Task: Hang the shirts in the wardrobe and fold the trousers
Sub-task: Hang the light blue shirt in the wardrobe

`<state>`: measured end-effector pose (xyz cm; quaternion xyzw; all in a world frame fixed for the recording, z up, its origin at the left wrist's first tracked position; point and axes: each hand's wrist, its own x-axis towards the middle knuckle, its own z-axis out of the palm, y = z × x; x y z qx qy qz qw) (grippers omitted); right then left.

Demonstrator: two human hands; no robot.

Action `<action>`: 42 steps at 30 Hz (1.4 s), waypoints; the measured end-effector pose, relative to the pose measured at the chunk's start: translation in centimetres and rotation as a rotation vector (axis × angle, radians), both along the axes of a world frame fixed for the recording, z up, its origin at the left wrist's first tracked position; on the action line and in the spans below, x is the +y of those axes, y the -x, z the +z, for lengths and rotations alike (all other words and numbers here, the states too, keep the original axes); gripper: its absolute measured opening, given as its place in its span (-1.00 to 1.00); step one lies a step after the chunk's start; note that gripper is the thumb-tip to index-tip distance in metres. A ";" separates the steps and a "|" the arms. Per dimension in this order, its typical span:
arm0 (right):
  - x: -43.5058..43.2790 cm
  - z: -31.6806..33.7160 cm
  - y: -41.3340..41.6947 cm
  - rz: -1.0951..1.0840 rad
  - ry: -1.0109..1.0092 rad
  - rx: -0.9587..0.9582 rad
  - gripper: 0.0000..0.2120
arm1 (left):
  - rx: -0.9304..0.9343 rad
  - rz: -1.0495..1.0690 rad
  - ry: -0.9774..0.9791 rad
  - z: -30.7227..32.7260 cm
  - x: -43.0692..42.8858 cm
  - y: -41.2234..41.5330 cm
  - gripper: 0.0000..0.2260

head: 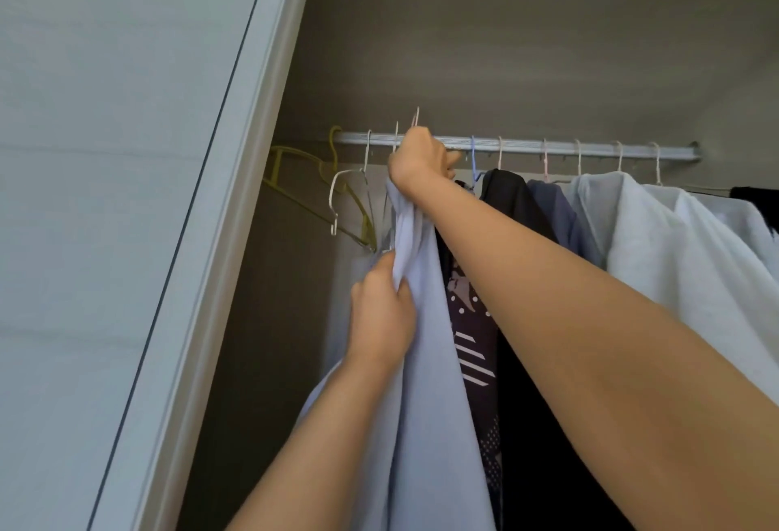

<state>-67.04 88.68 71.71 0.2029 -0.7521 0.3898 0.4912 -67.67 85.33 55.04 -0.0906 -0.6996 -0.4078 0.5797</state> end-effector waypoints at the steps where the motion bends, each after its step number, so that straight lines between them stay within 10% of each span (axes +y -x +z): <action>1: 0.3 0.1 0.2 0.004 -0.001 0.003 -0.92 | 0.014 0.008 0.012 -0.2 0.0 0.0 -0.68; 6: 1.7 -0.3 0.4 -0.045 -0.076 0.040 -0.65 | 0.068 0.049 0.024 -1.3 0.1 -0.5 -0.64; 26: 3.5 -1.5 1.2 -0.085 -0.085 0.074 -0.69 | -0.182 -0.159 0.143 1.5 0.4 1.0 -0.38; 42: 1.1 -1.2 3.4 -0.052 -0.198 0.032 -0.87 | -0.250 -0.090 0.122 0.4 -0.7 2.3 -0.66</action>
